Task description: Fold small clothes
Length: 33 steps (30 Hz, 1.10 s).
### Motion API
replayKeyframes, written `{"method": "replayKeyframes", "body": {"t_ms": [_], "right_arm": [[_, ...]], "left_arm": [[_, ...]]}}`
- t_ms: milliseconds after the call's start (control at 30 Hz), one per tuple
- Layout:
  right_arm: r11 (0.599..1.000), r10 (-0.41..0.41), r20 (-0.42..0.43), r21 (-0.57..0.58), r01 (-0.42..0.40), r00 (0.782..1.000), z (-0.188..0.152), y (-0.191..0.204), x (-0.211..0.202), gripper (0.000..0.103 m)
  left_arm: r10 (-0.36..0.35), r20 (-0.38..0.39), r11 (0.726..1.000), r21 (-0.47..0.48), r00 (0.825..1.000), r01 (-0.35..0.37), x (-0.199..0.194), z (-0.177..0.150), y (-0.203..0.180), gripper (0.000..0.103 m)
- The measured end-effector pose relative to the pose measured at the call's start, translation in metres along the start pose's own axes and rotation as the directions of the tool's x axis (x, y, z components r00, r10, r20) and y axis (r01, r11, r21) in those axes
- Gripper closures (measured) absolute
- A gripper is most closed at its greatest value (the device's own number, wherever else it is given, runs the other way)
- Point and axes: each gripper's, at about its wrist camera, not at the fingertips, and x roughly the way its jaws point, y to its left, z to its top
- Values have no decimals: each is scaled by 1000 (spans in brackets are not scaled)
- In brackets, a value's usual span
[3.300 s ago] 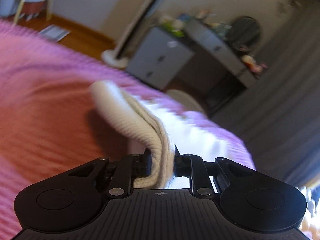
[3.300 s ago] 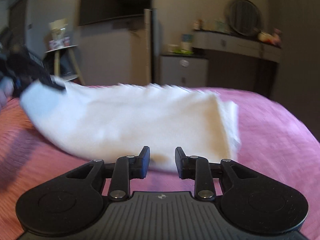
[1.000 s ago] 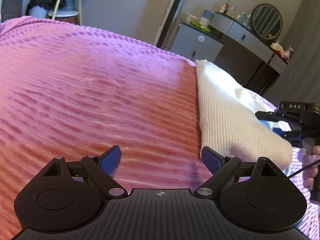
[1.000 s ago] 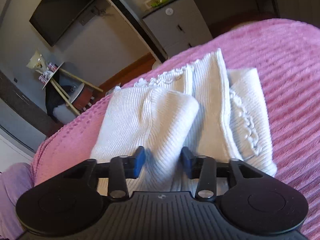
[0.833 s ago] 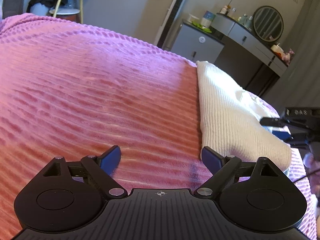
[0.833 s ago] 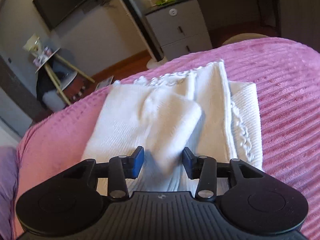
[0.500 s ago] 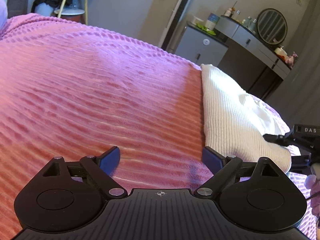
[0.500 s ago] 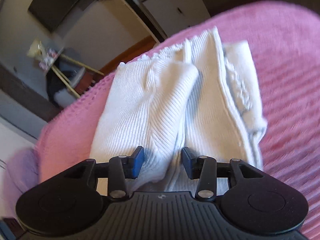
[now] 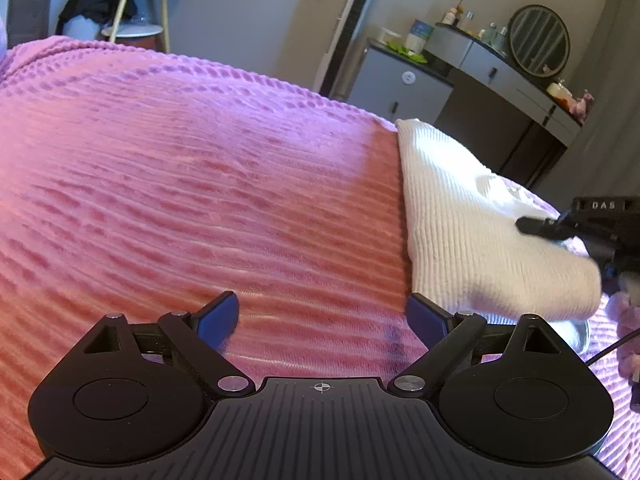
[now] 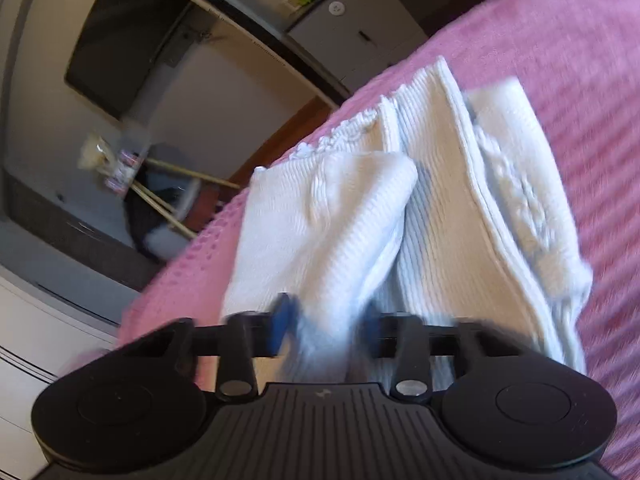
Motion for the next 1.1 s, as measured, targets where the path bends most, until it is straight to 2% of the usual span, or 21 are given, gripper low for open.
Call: {"method": "replayKeyframes", "body": {"t_ms": [33, 100, 167, 233, 267, 333, 400, 433, 467, 533, 700, 767, 867, 967, 1033, 1067, 1100], "right_arm": [[995, -36, 31, -96, 39, 999, 2, 15, -5, 84], [954, -85, 124, -278, 117, 989, 4, 43, -18, 85], [883, -137, 237, -410, 227, 962, 3, 61, -30, 85], [792, -203, 318, -502, 346, 926, -2, 66, -33, 85], [755, -244, 327, -526, 390, 913, -5, 62, -30, 85], [735, -327, 282, -524, 430, 902, -8, 43, -17, 84], [697, -410, 264, -527, 487, 873, -14, 24, -3, 83], [707, -414, 270, -506, 494, 869, -15, 17, -4, 76], [743, -400, 276, -460, 486, 874, -13, 14, -11, 66], [811, -367, 272, -375, 449, 890, -10, 13, -31, 59], [935, -256, 269, -175, 308, 928, -44, -2, -86, 55], [967, -218, 238, -75, 242, 946, -64, -14, -95, 55], [991, -130, 198, 69, 118, 972, -79, -35, -93, 55], [979, -49, 216, 203, 4, 975, -77, -53, -83, 55], [955, -10, 230, 291, -58, 973, -74, -65, -76, 58], [949, 1, 233, 305, -74, 973, -73, -67, -72, 79], [954, 12, 242, 287, -83, 970, -73, -65, -71, 91]], "left_arm": [[1, 3, 1000, -1, 1000, -1, 0, 0, 0, 8], [2, 11, 1000, -2, 1000, -2, 0, 1, 1, 8], [1, 7, 1000, 0, 1000, -1, 0, 1, 1, 8], [0, 8, 1000, 1, 1000, 0, 0, 1, 2, 8], [-1, 8, 1000, 0, 1000, 1, 0, 1, 2, 8], [0, 6, 1000, 0, 1000, 0, 1, 1, 2, 8], [6, 5, 1000, 12, 1000, -6, 1, -1, 1, 8], [9, 5, 1000, 21, 1000, -9, 1, -1, 0, 8], [10, 7, 1000, 26, 1000, -10, 1, -2, -1, 8], [10, 9, 1000, 25, 1000, -10, 2, -2, -1, 7], [21, 9, 999, 36, 1000, -21, 3, -5, -4, 7], [18, 8, 999, 36, 1000, -18, 2, -5, -4, 7], [20, 8, 999, 36, 1000, -21, 1, -6, -5, 7], [12, 10, 999, 39, 1000, -13, -1, -6, -7, 7], [-1, 9, 999, 39, 1000, 1, -1, -5, -9, 7], [-12, 9, 999, 38, 1000, 12, -1, -5, -10, 7], [-20, 9, 999, 40, 1000, 19, 0, -6, -12, 7]]}}
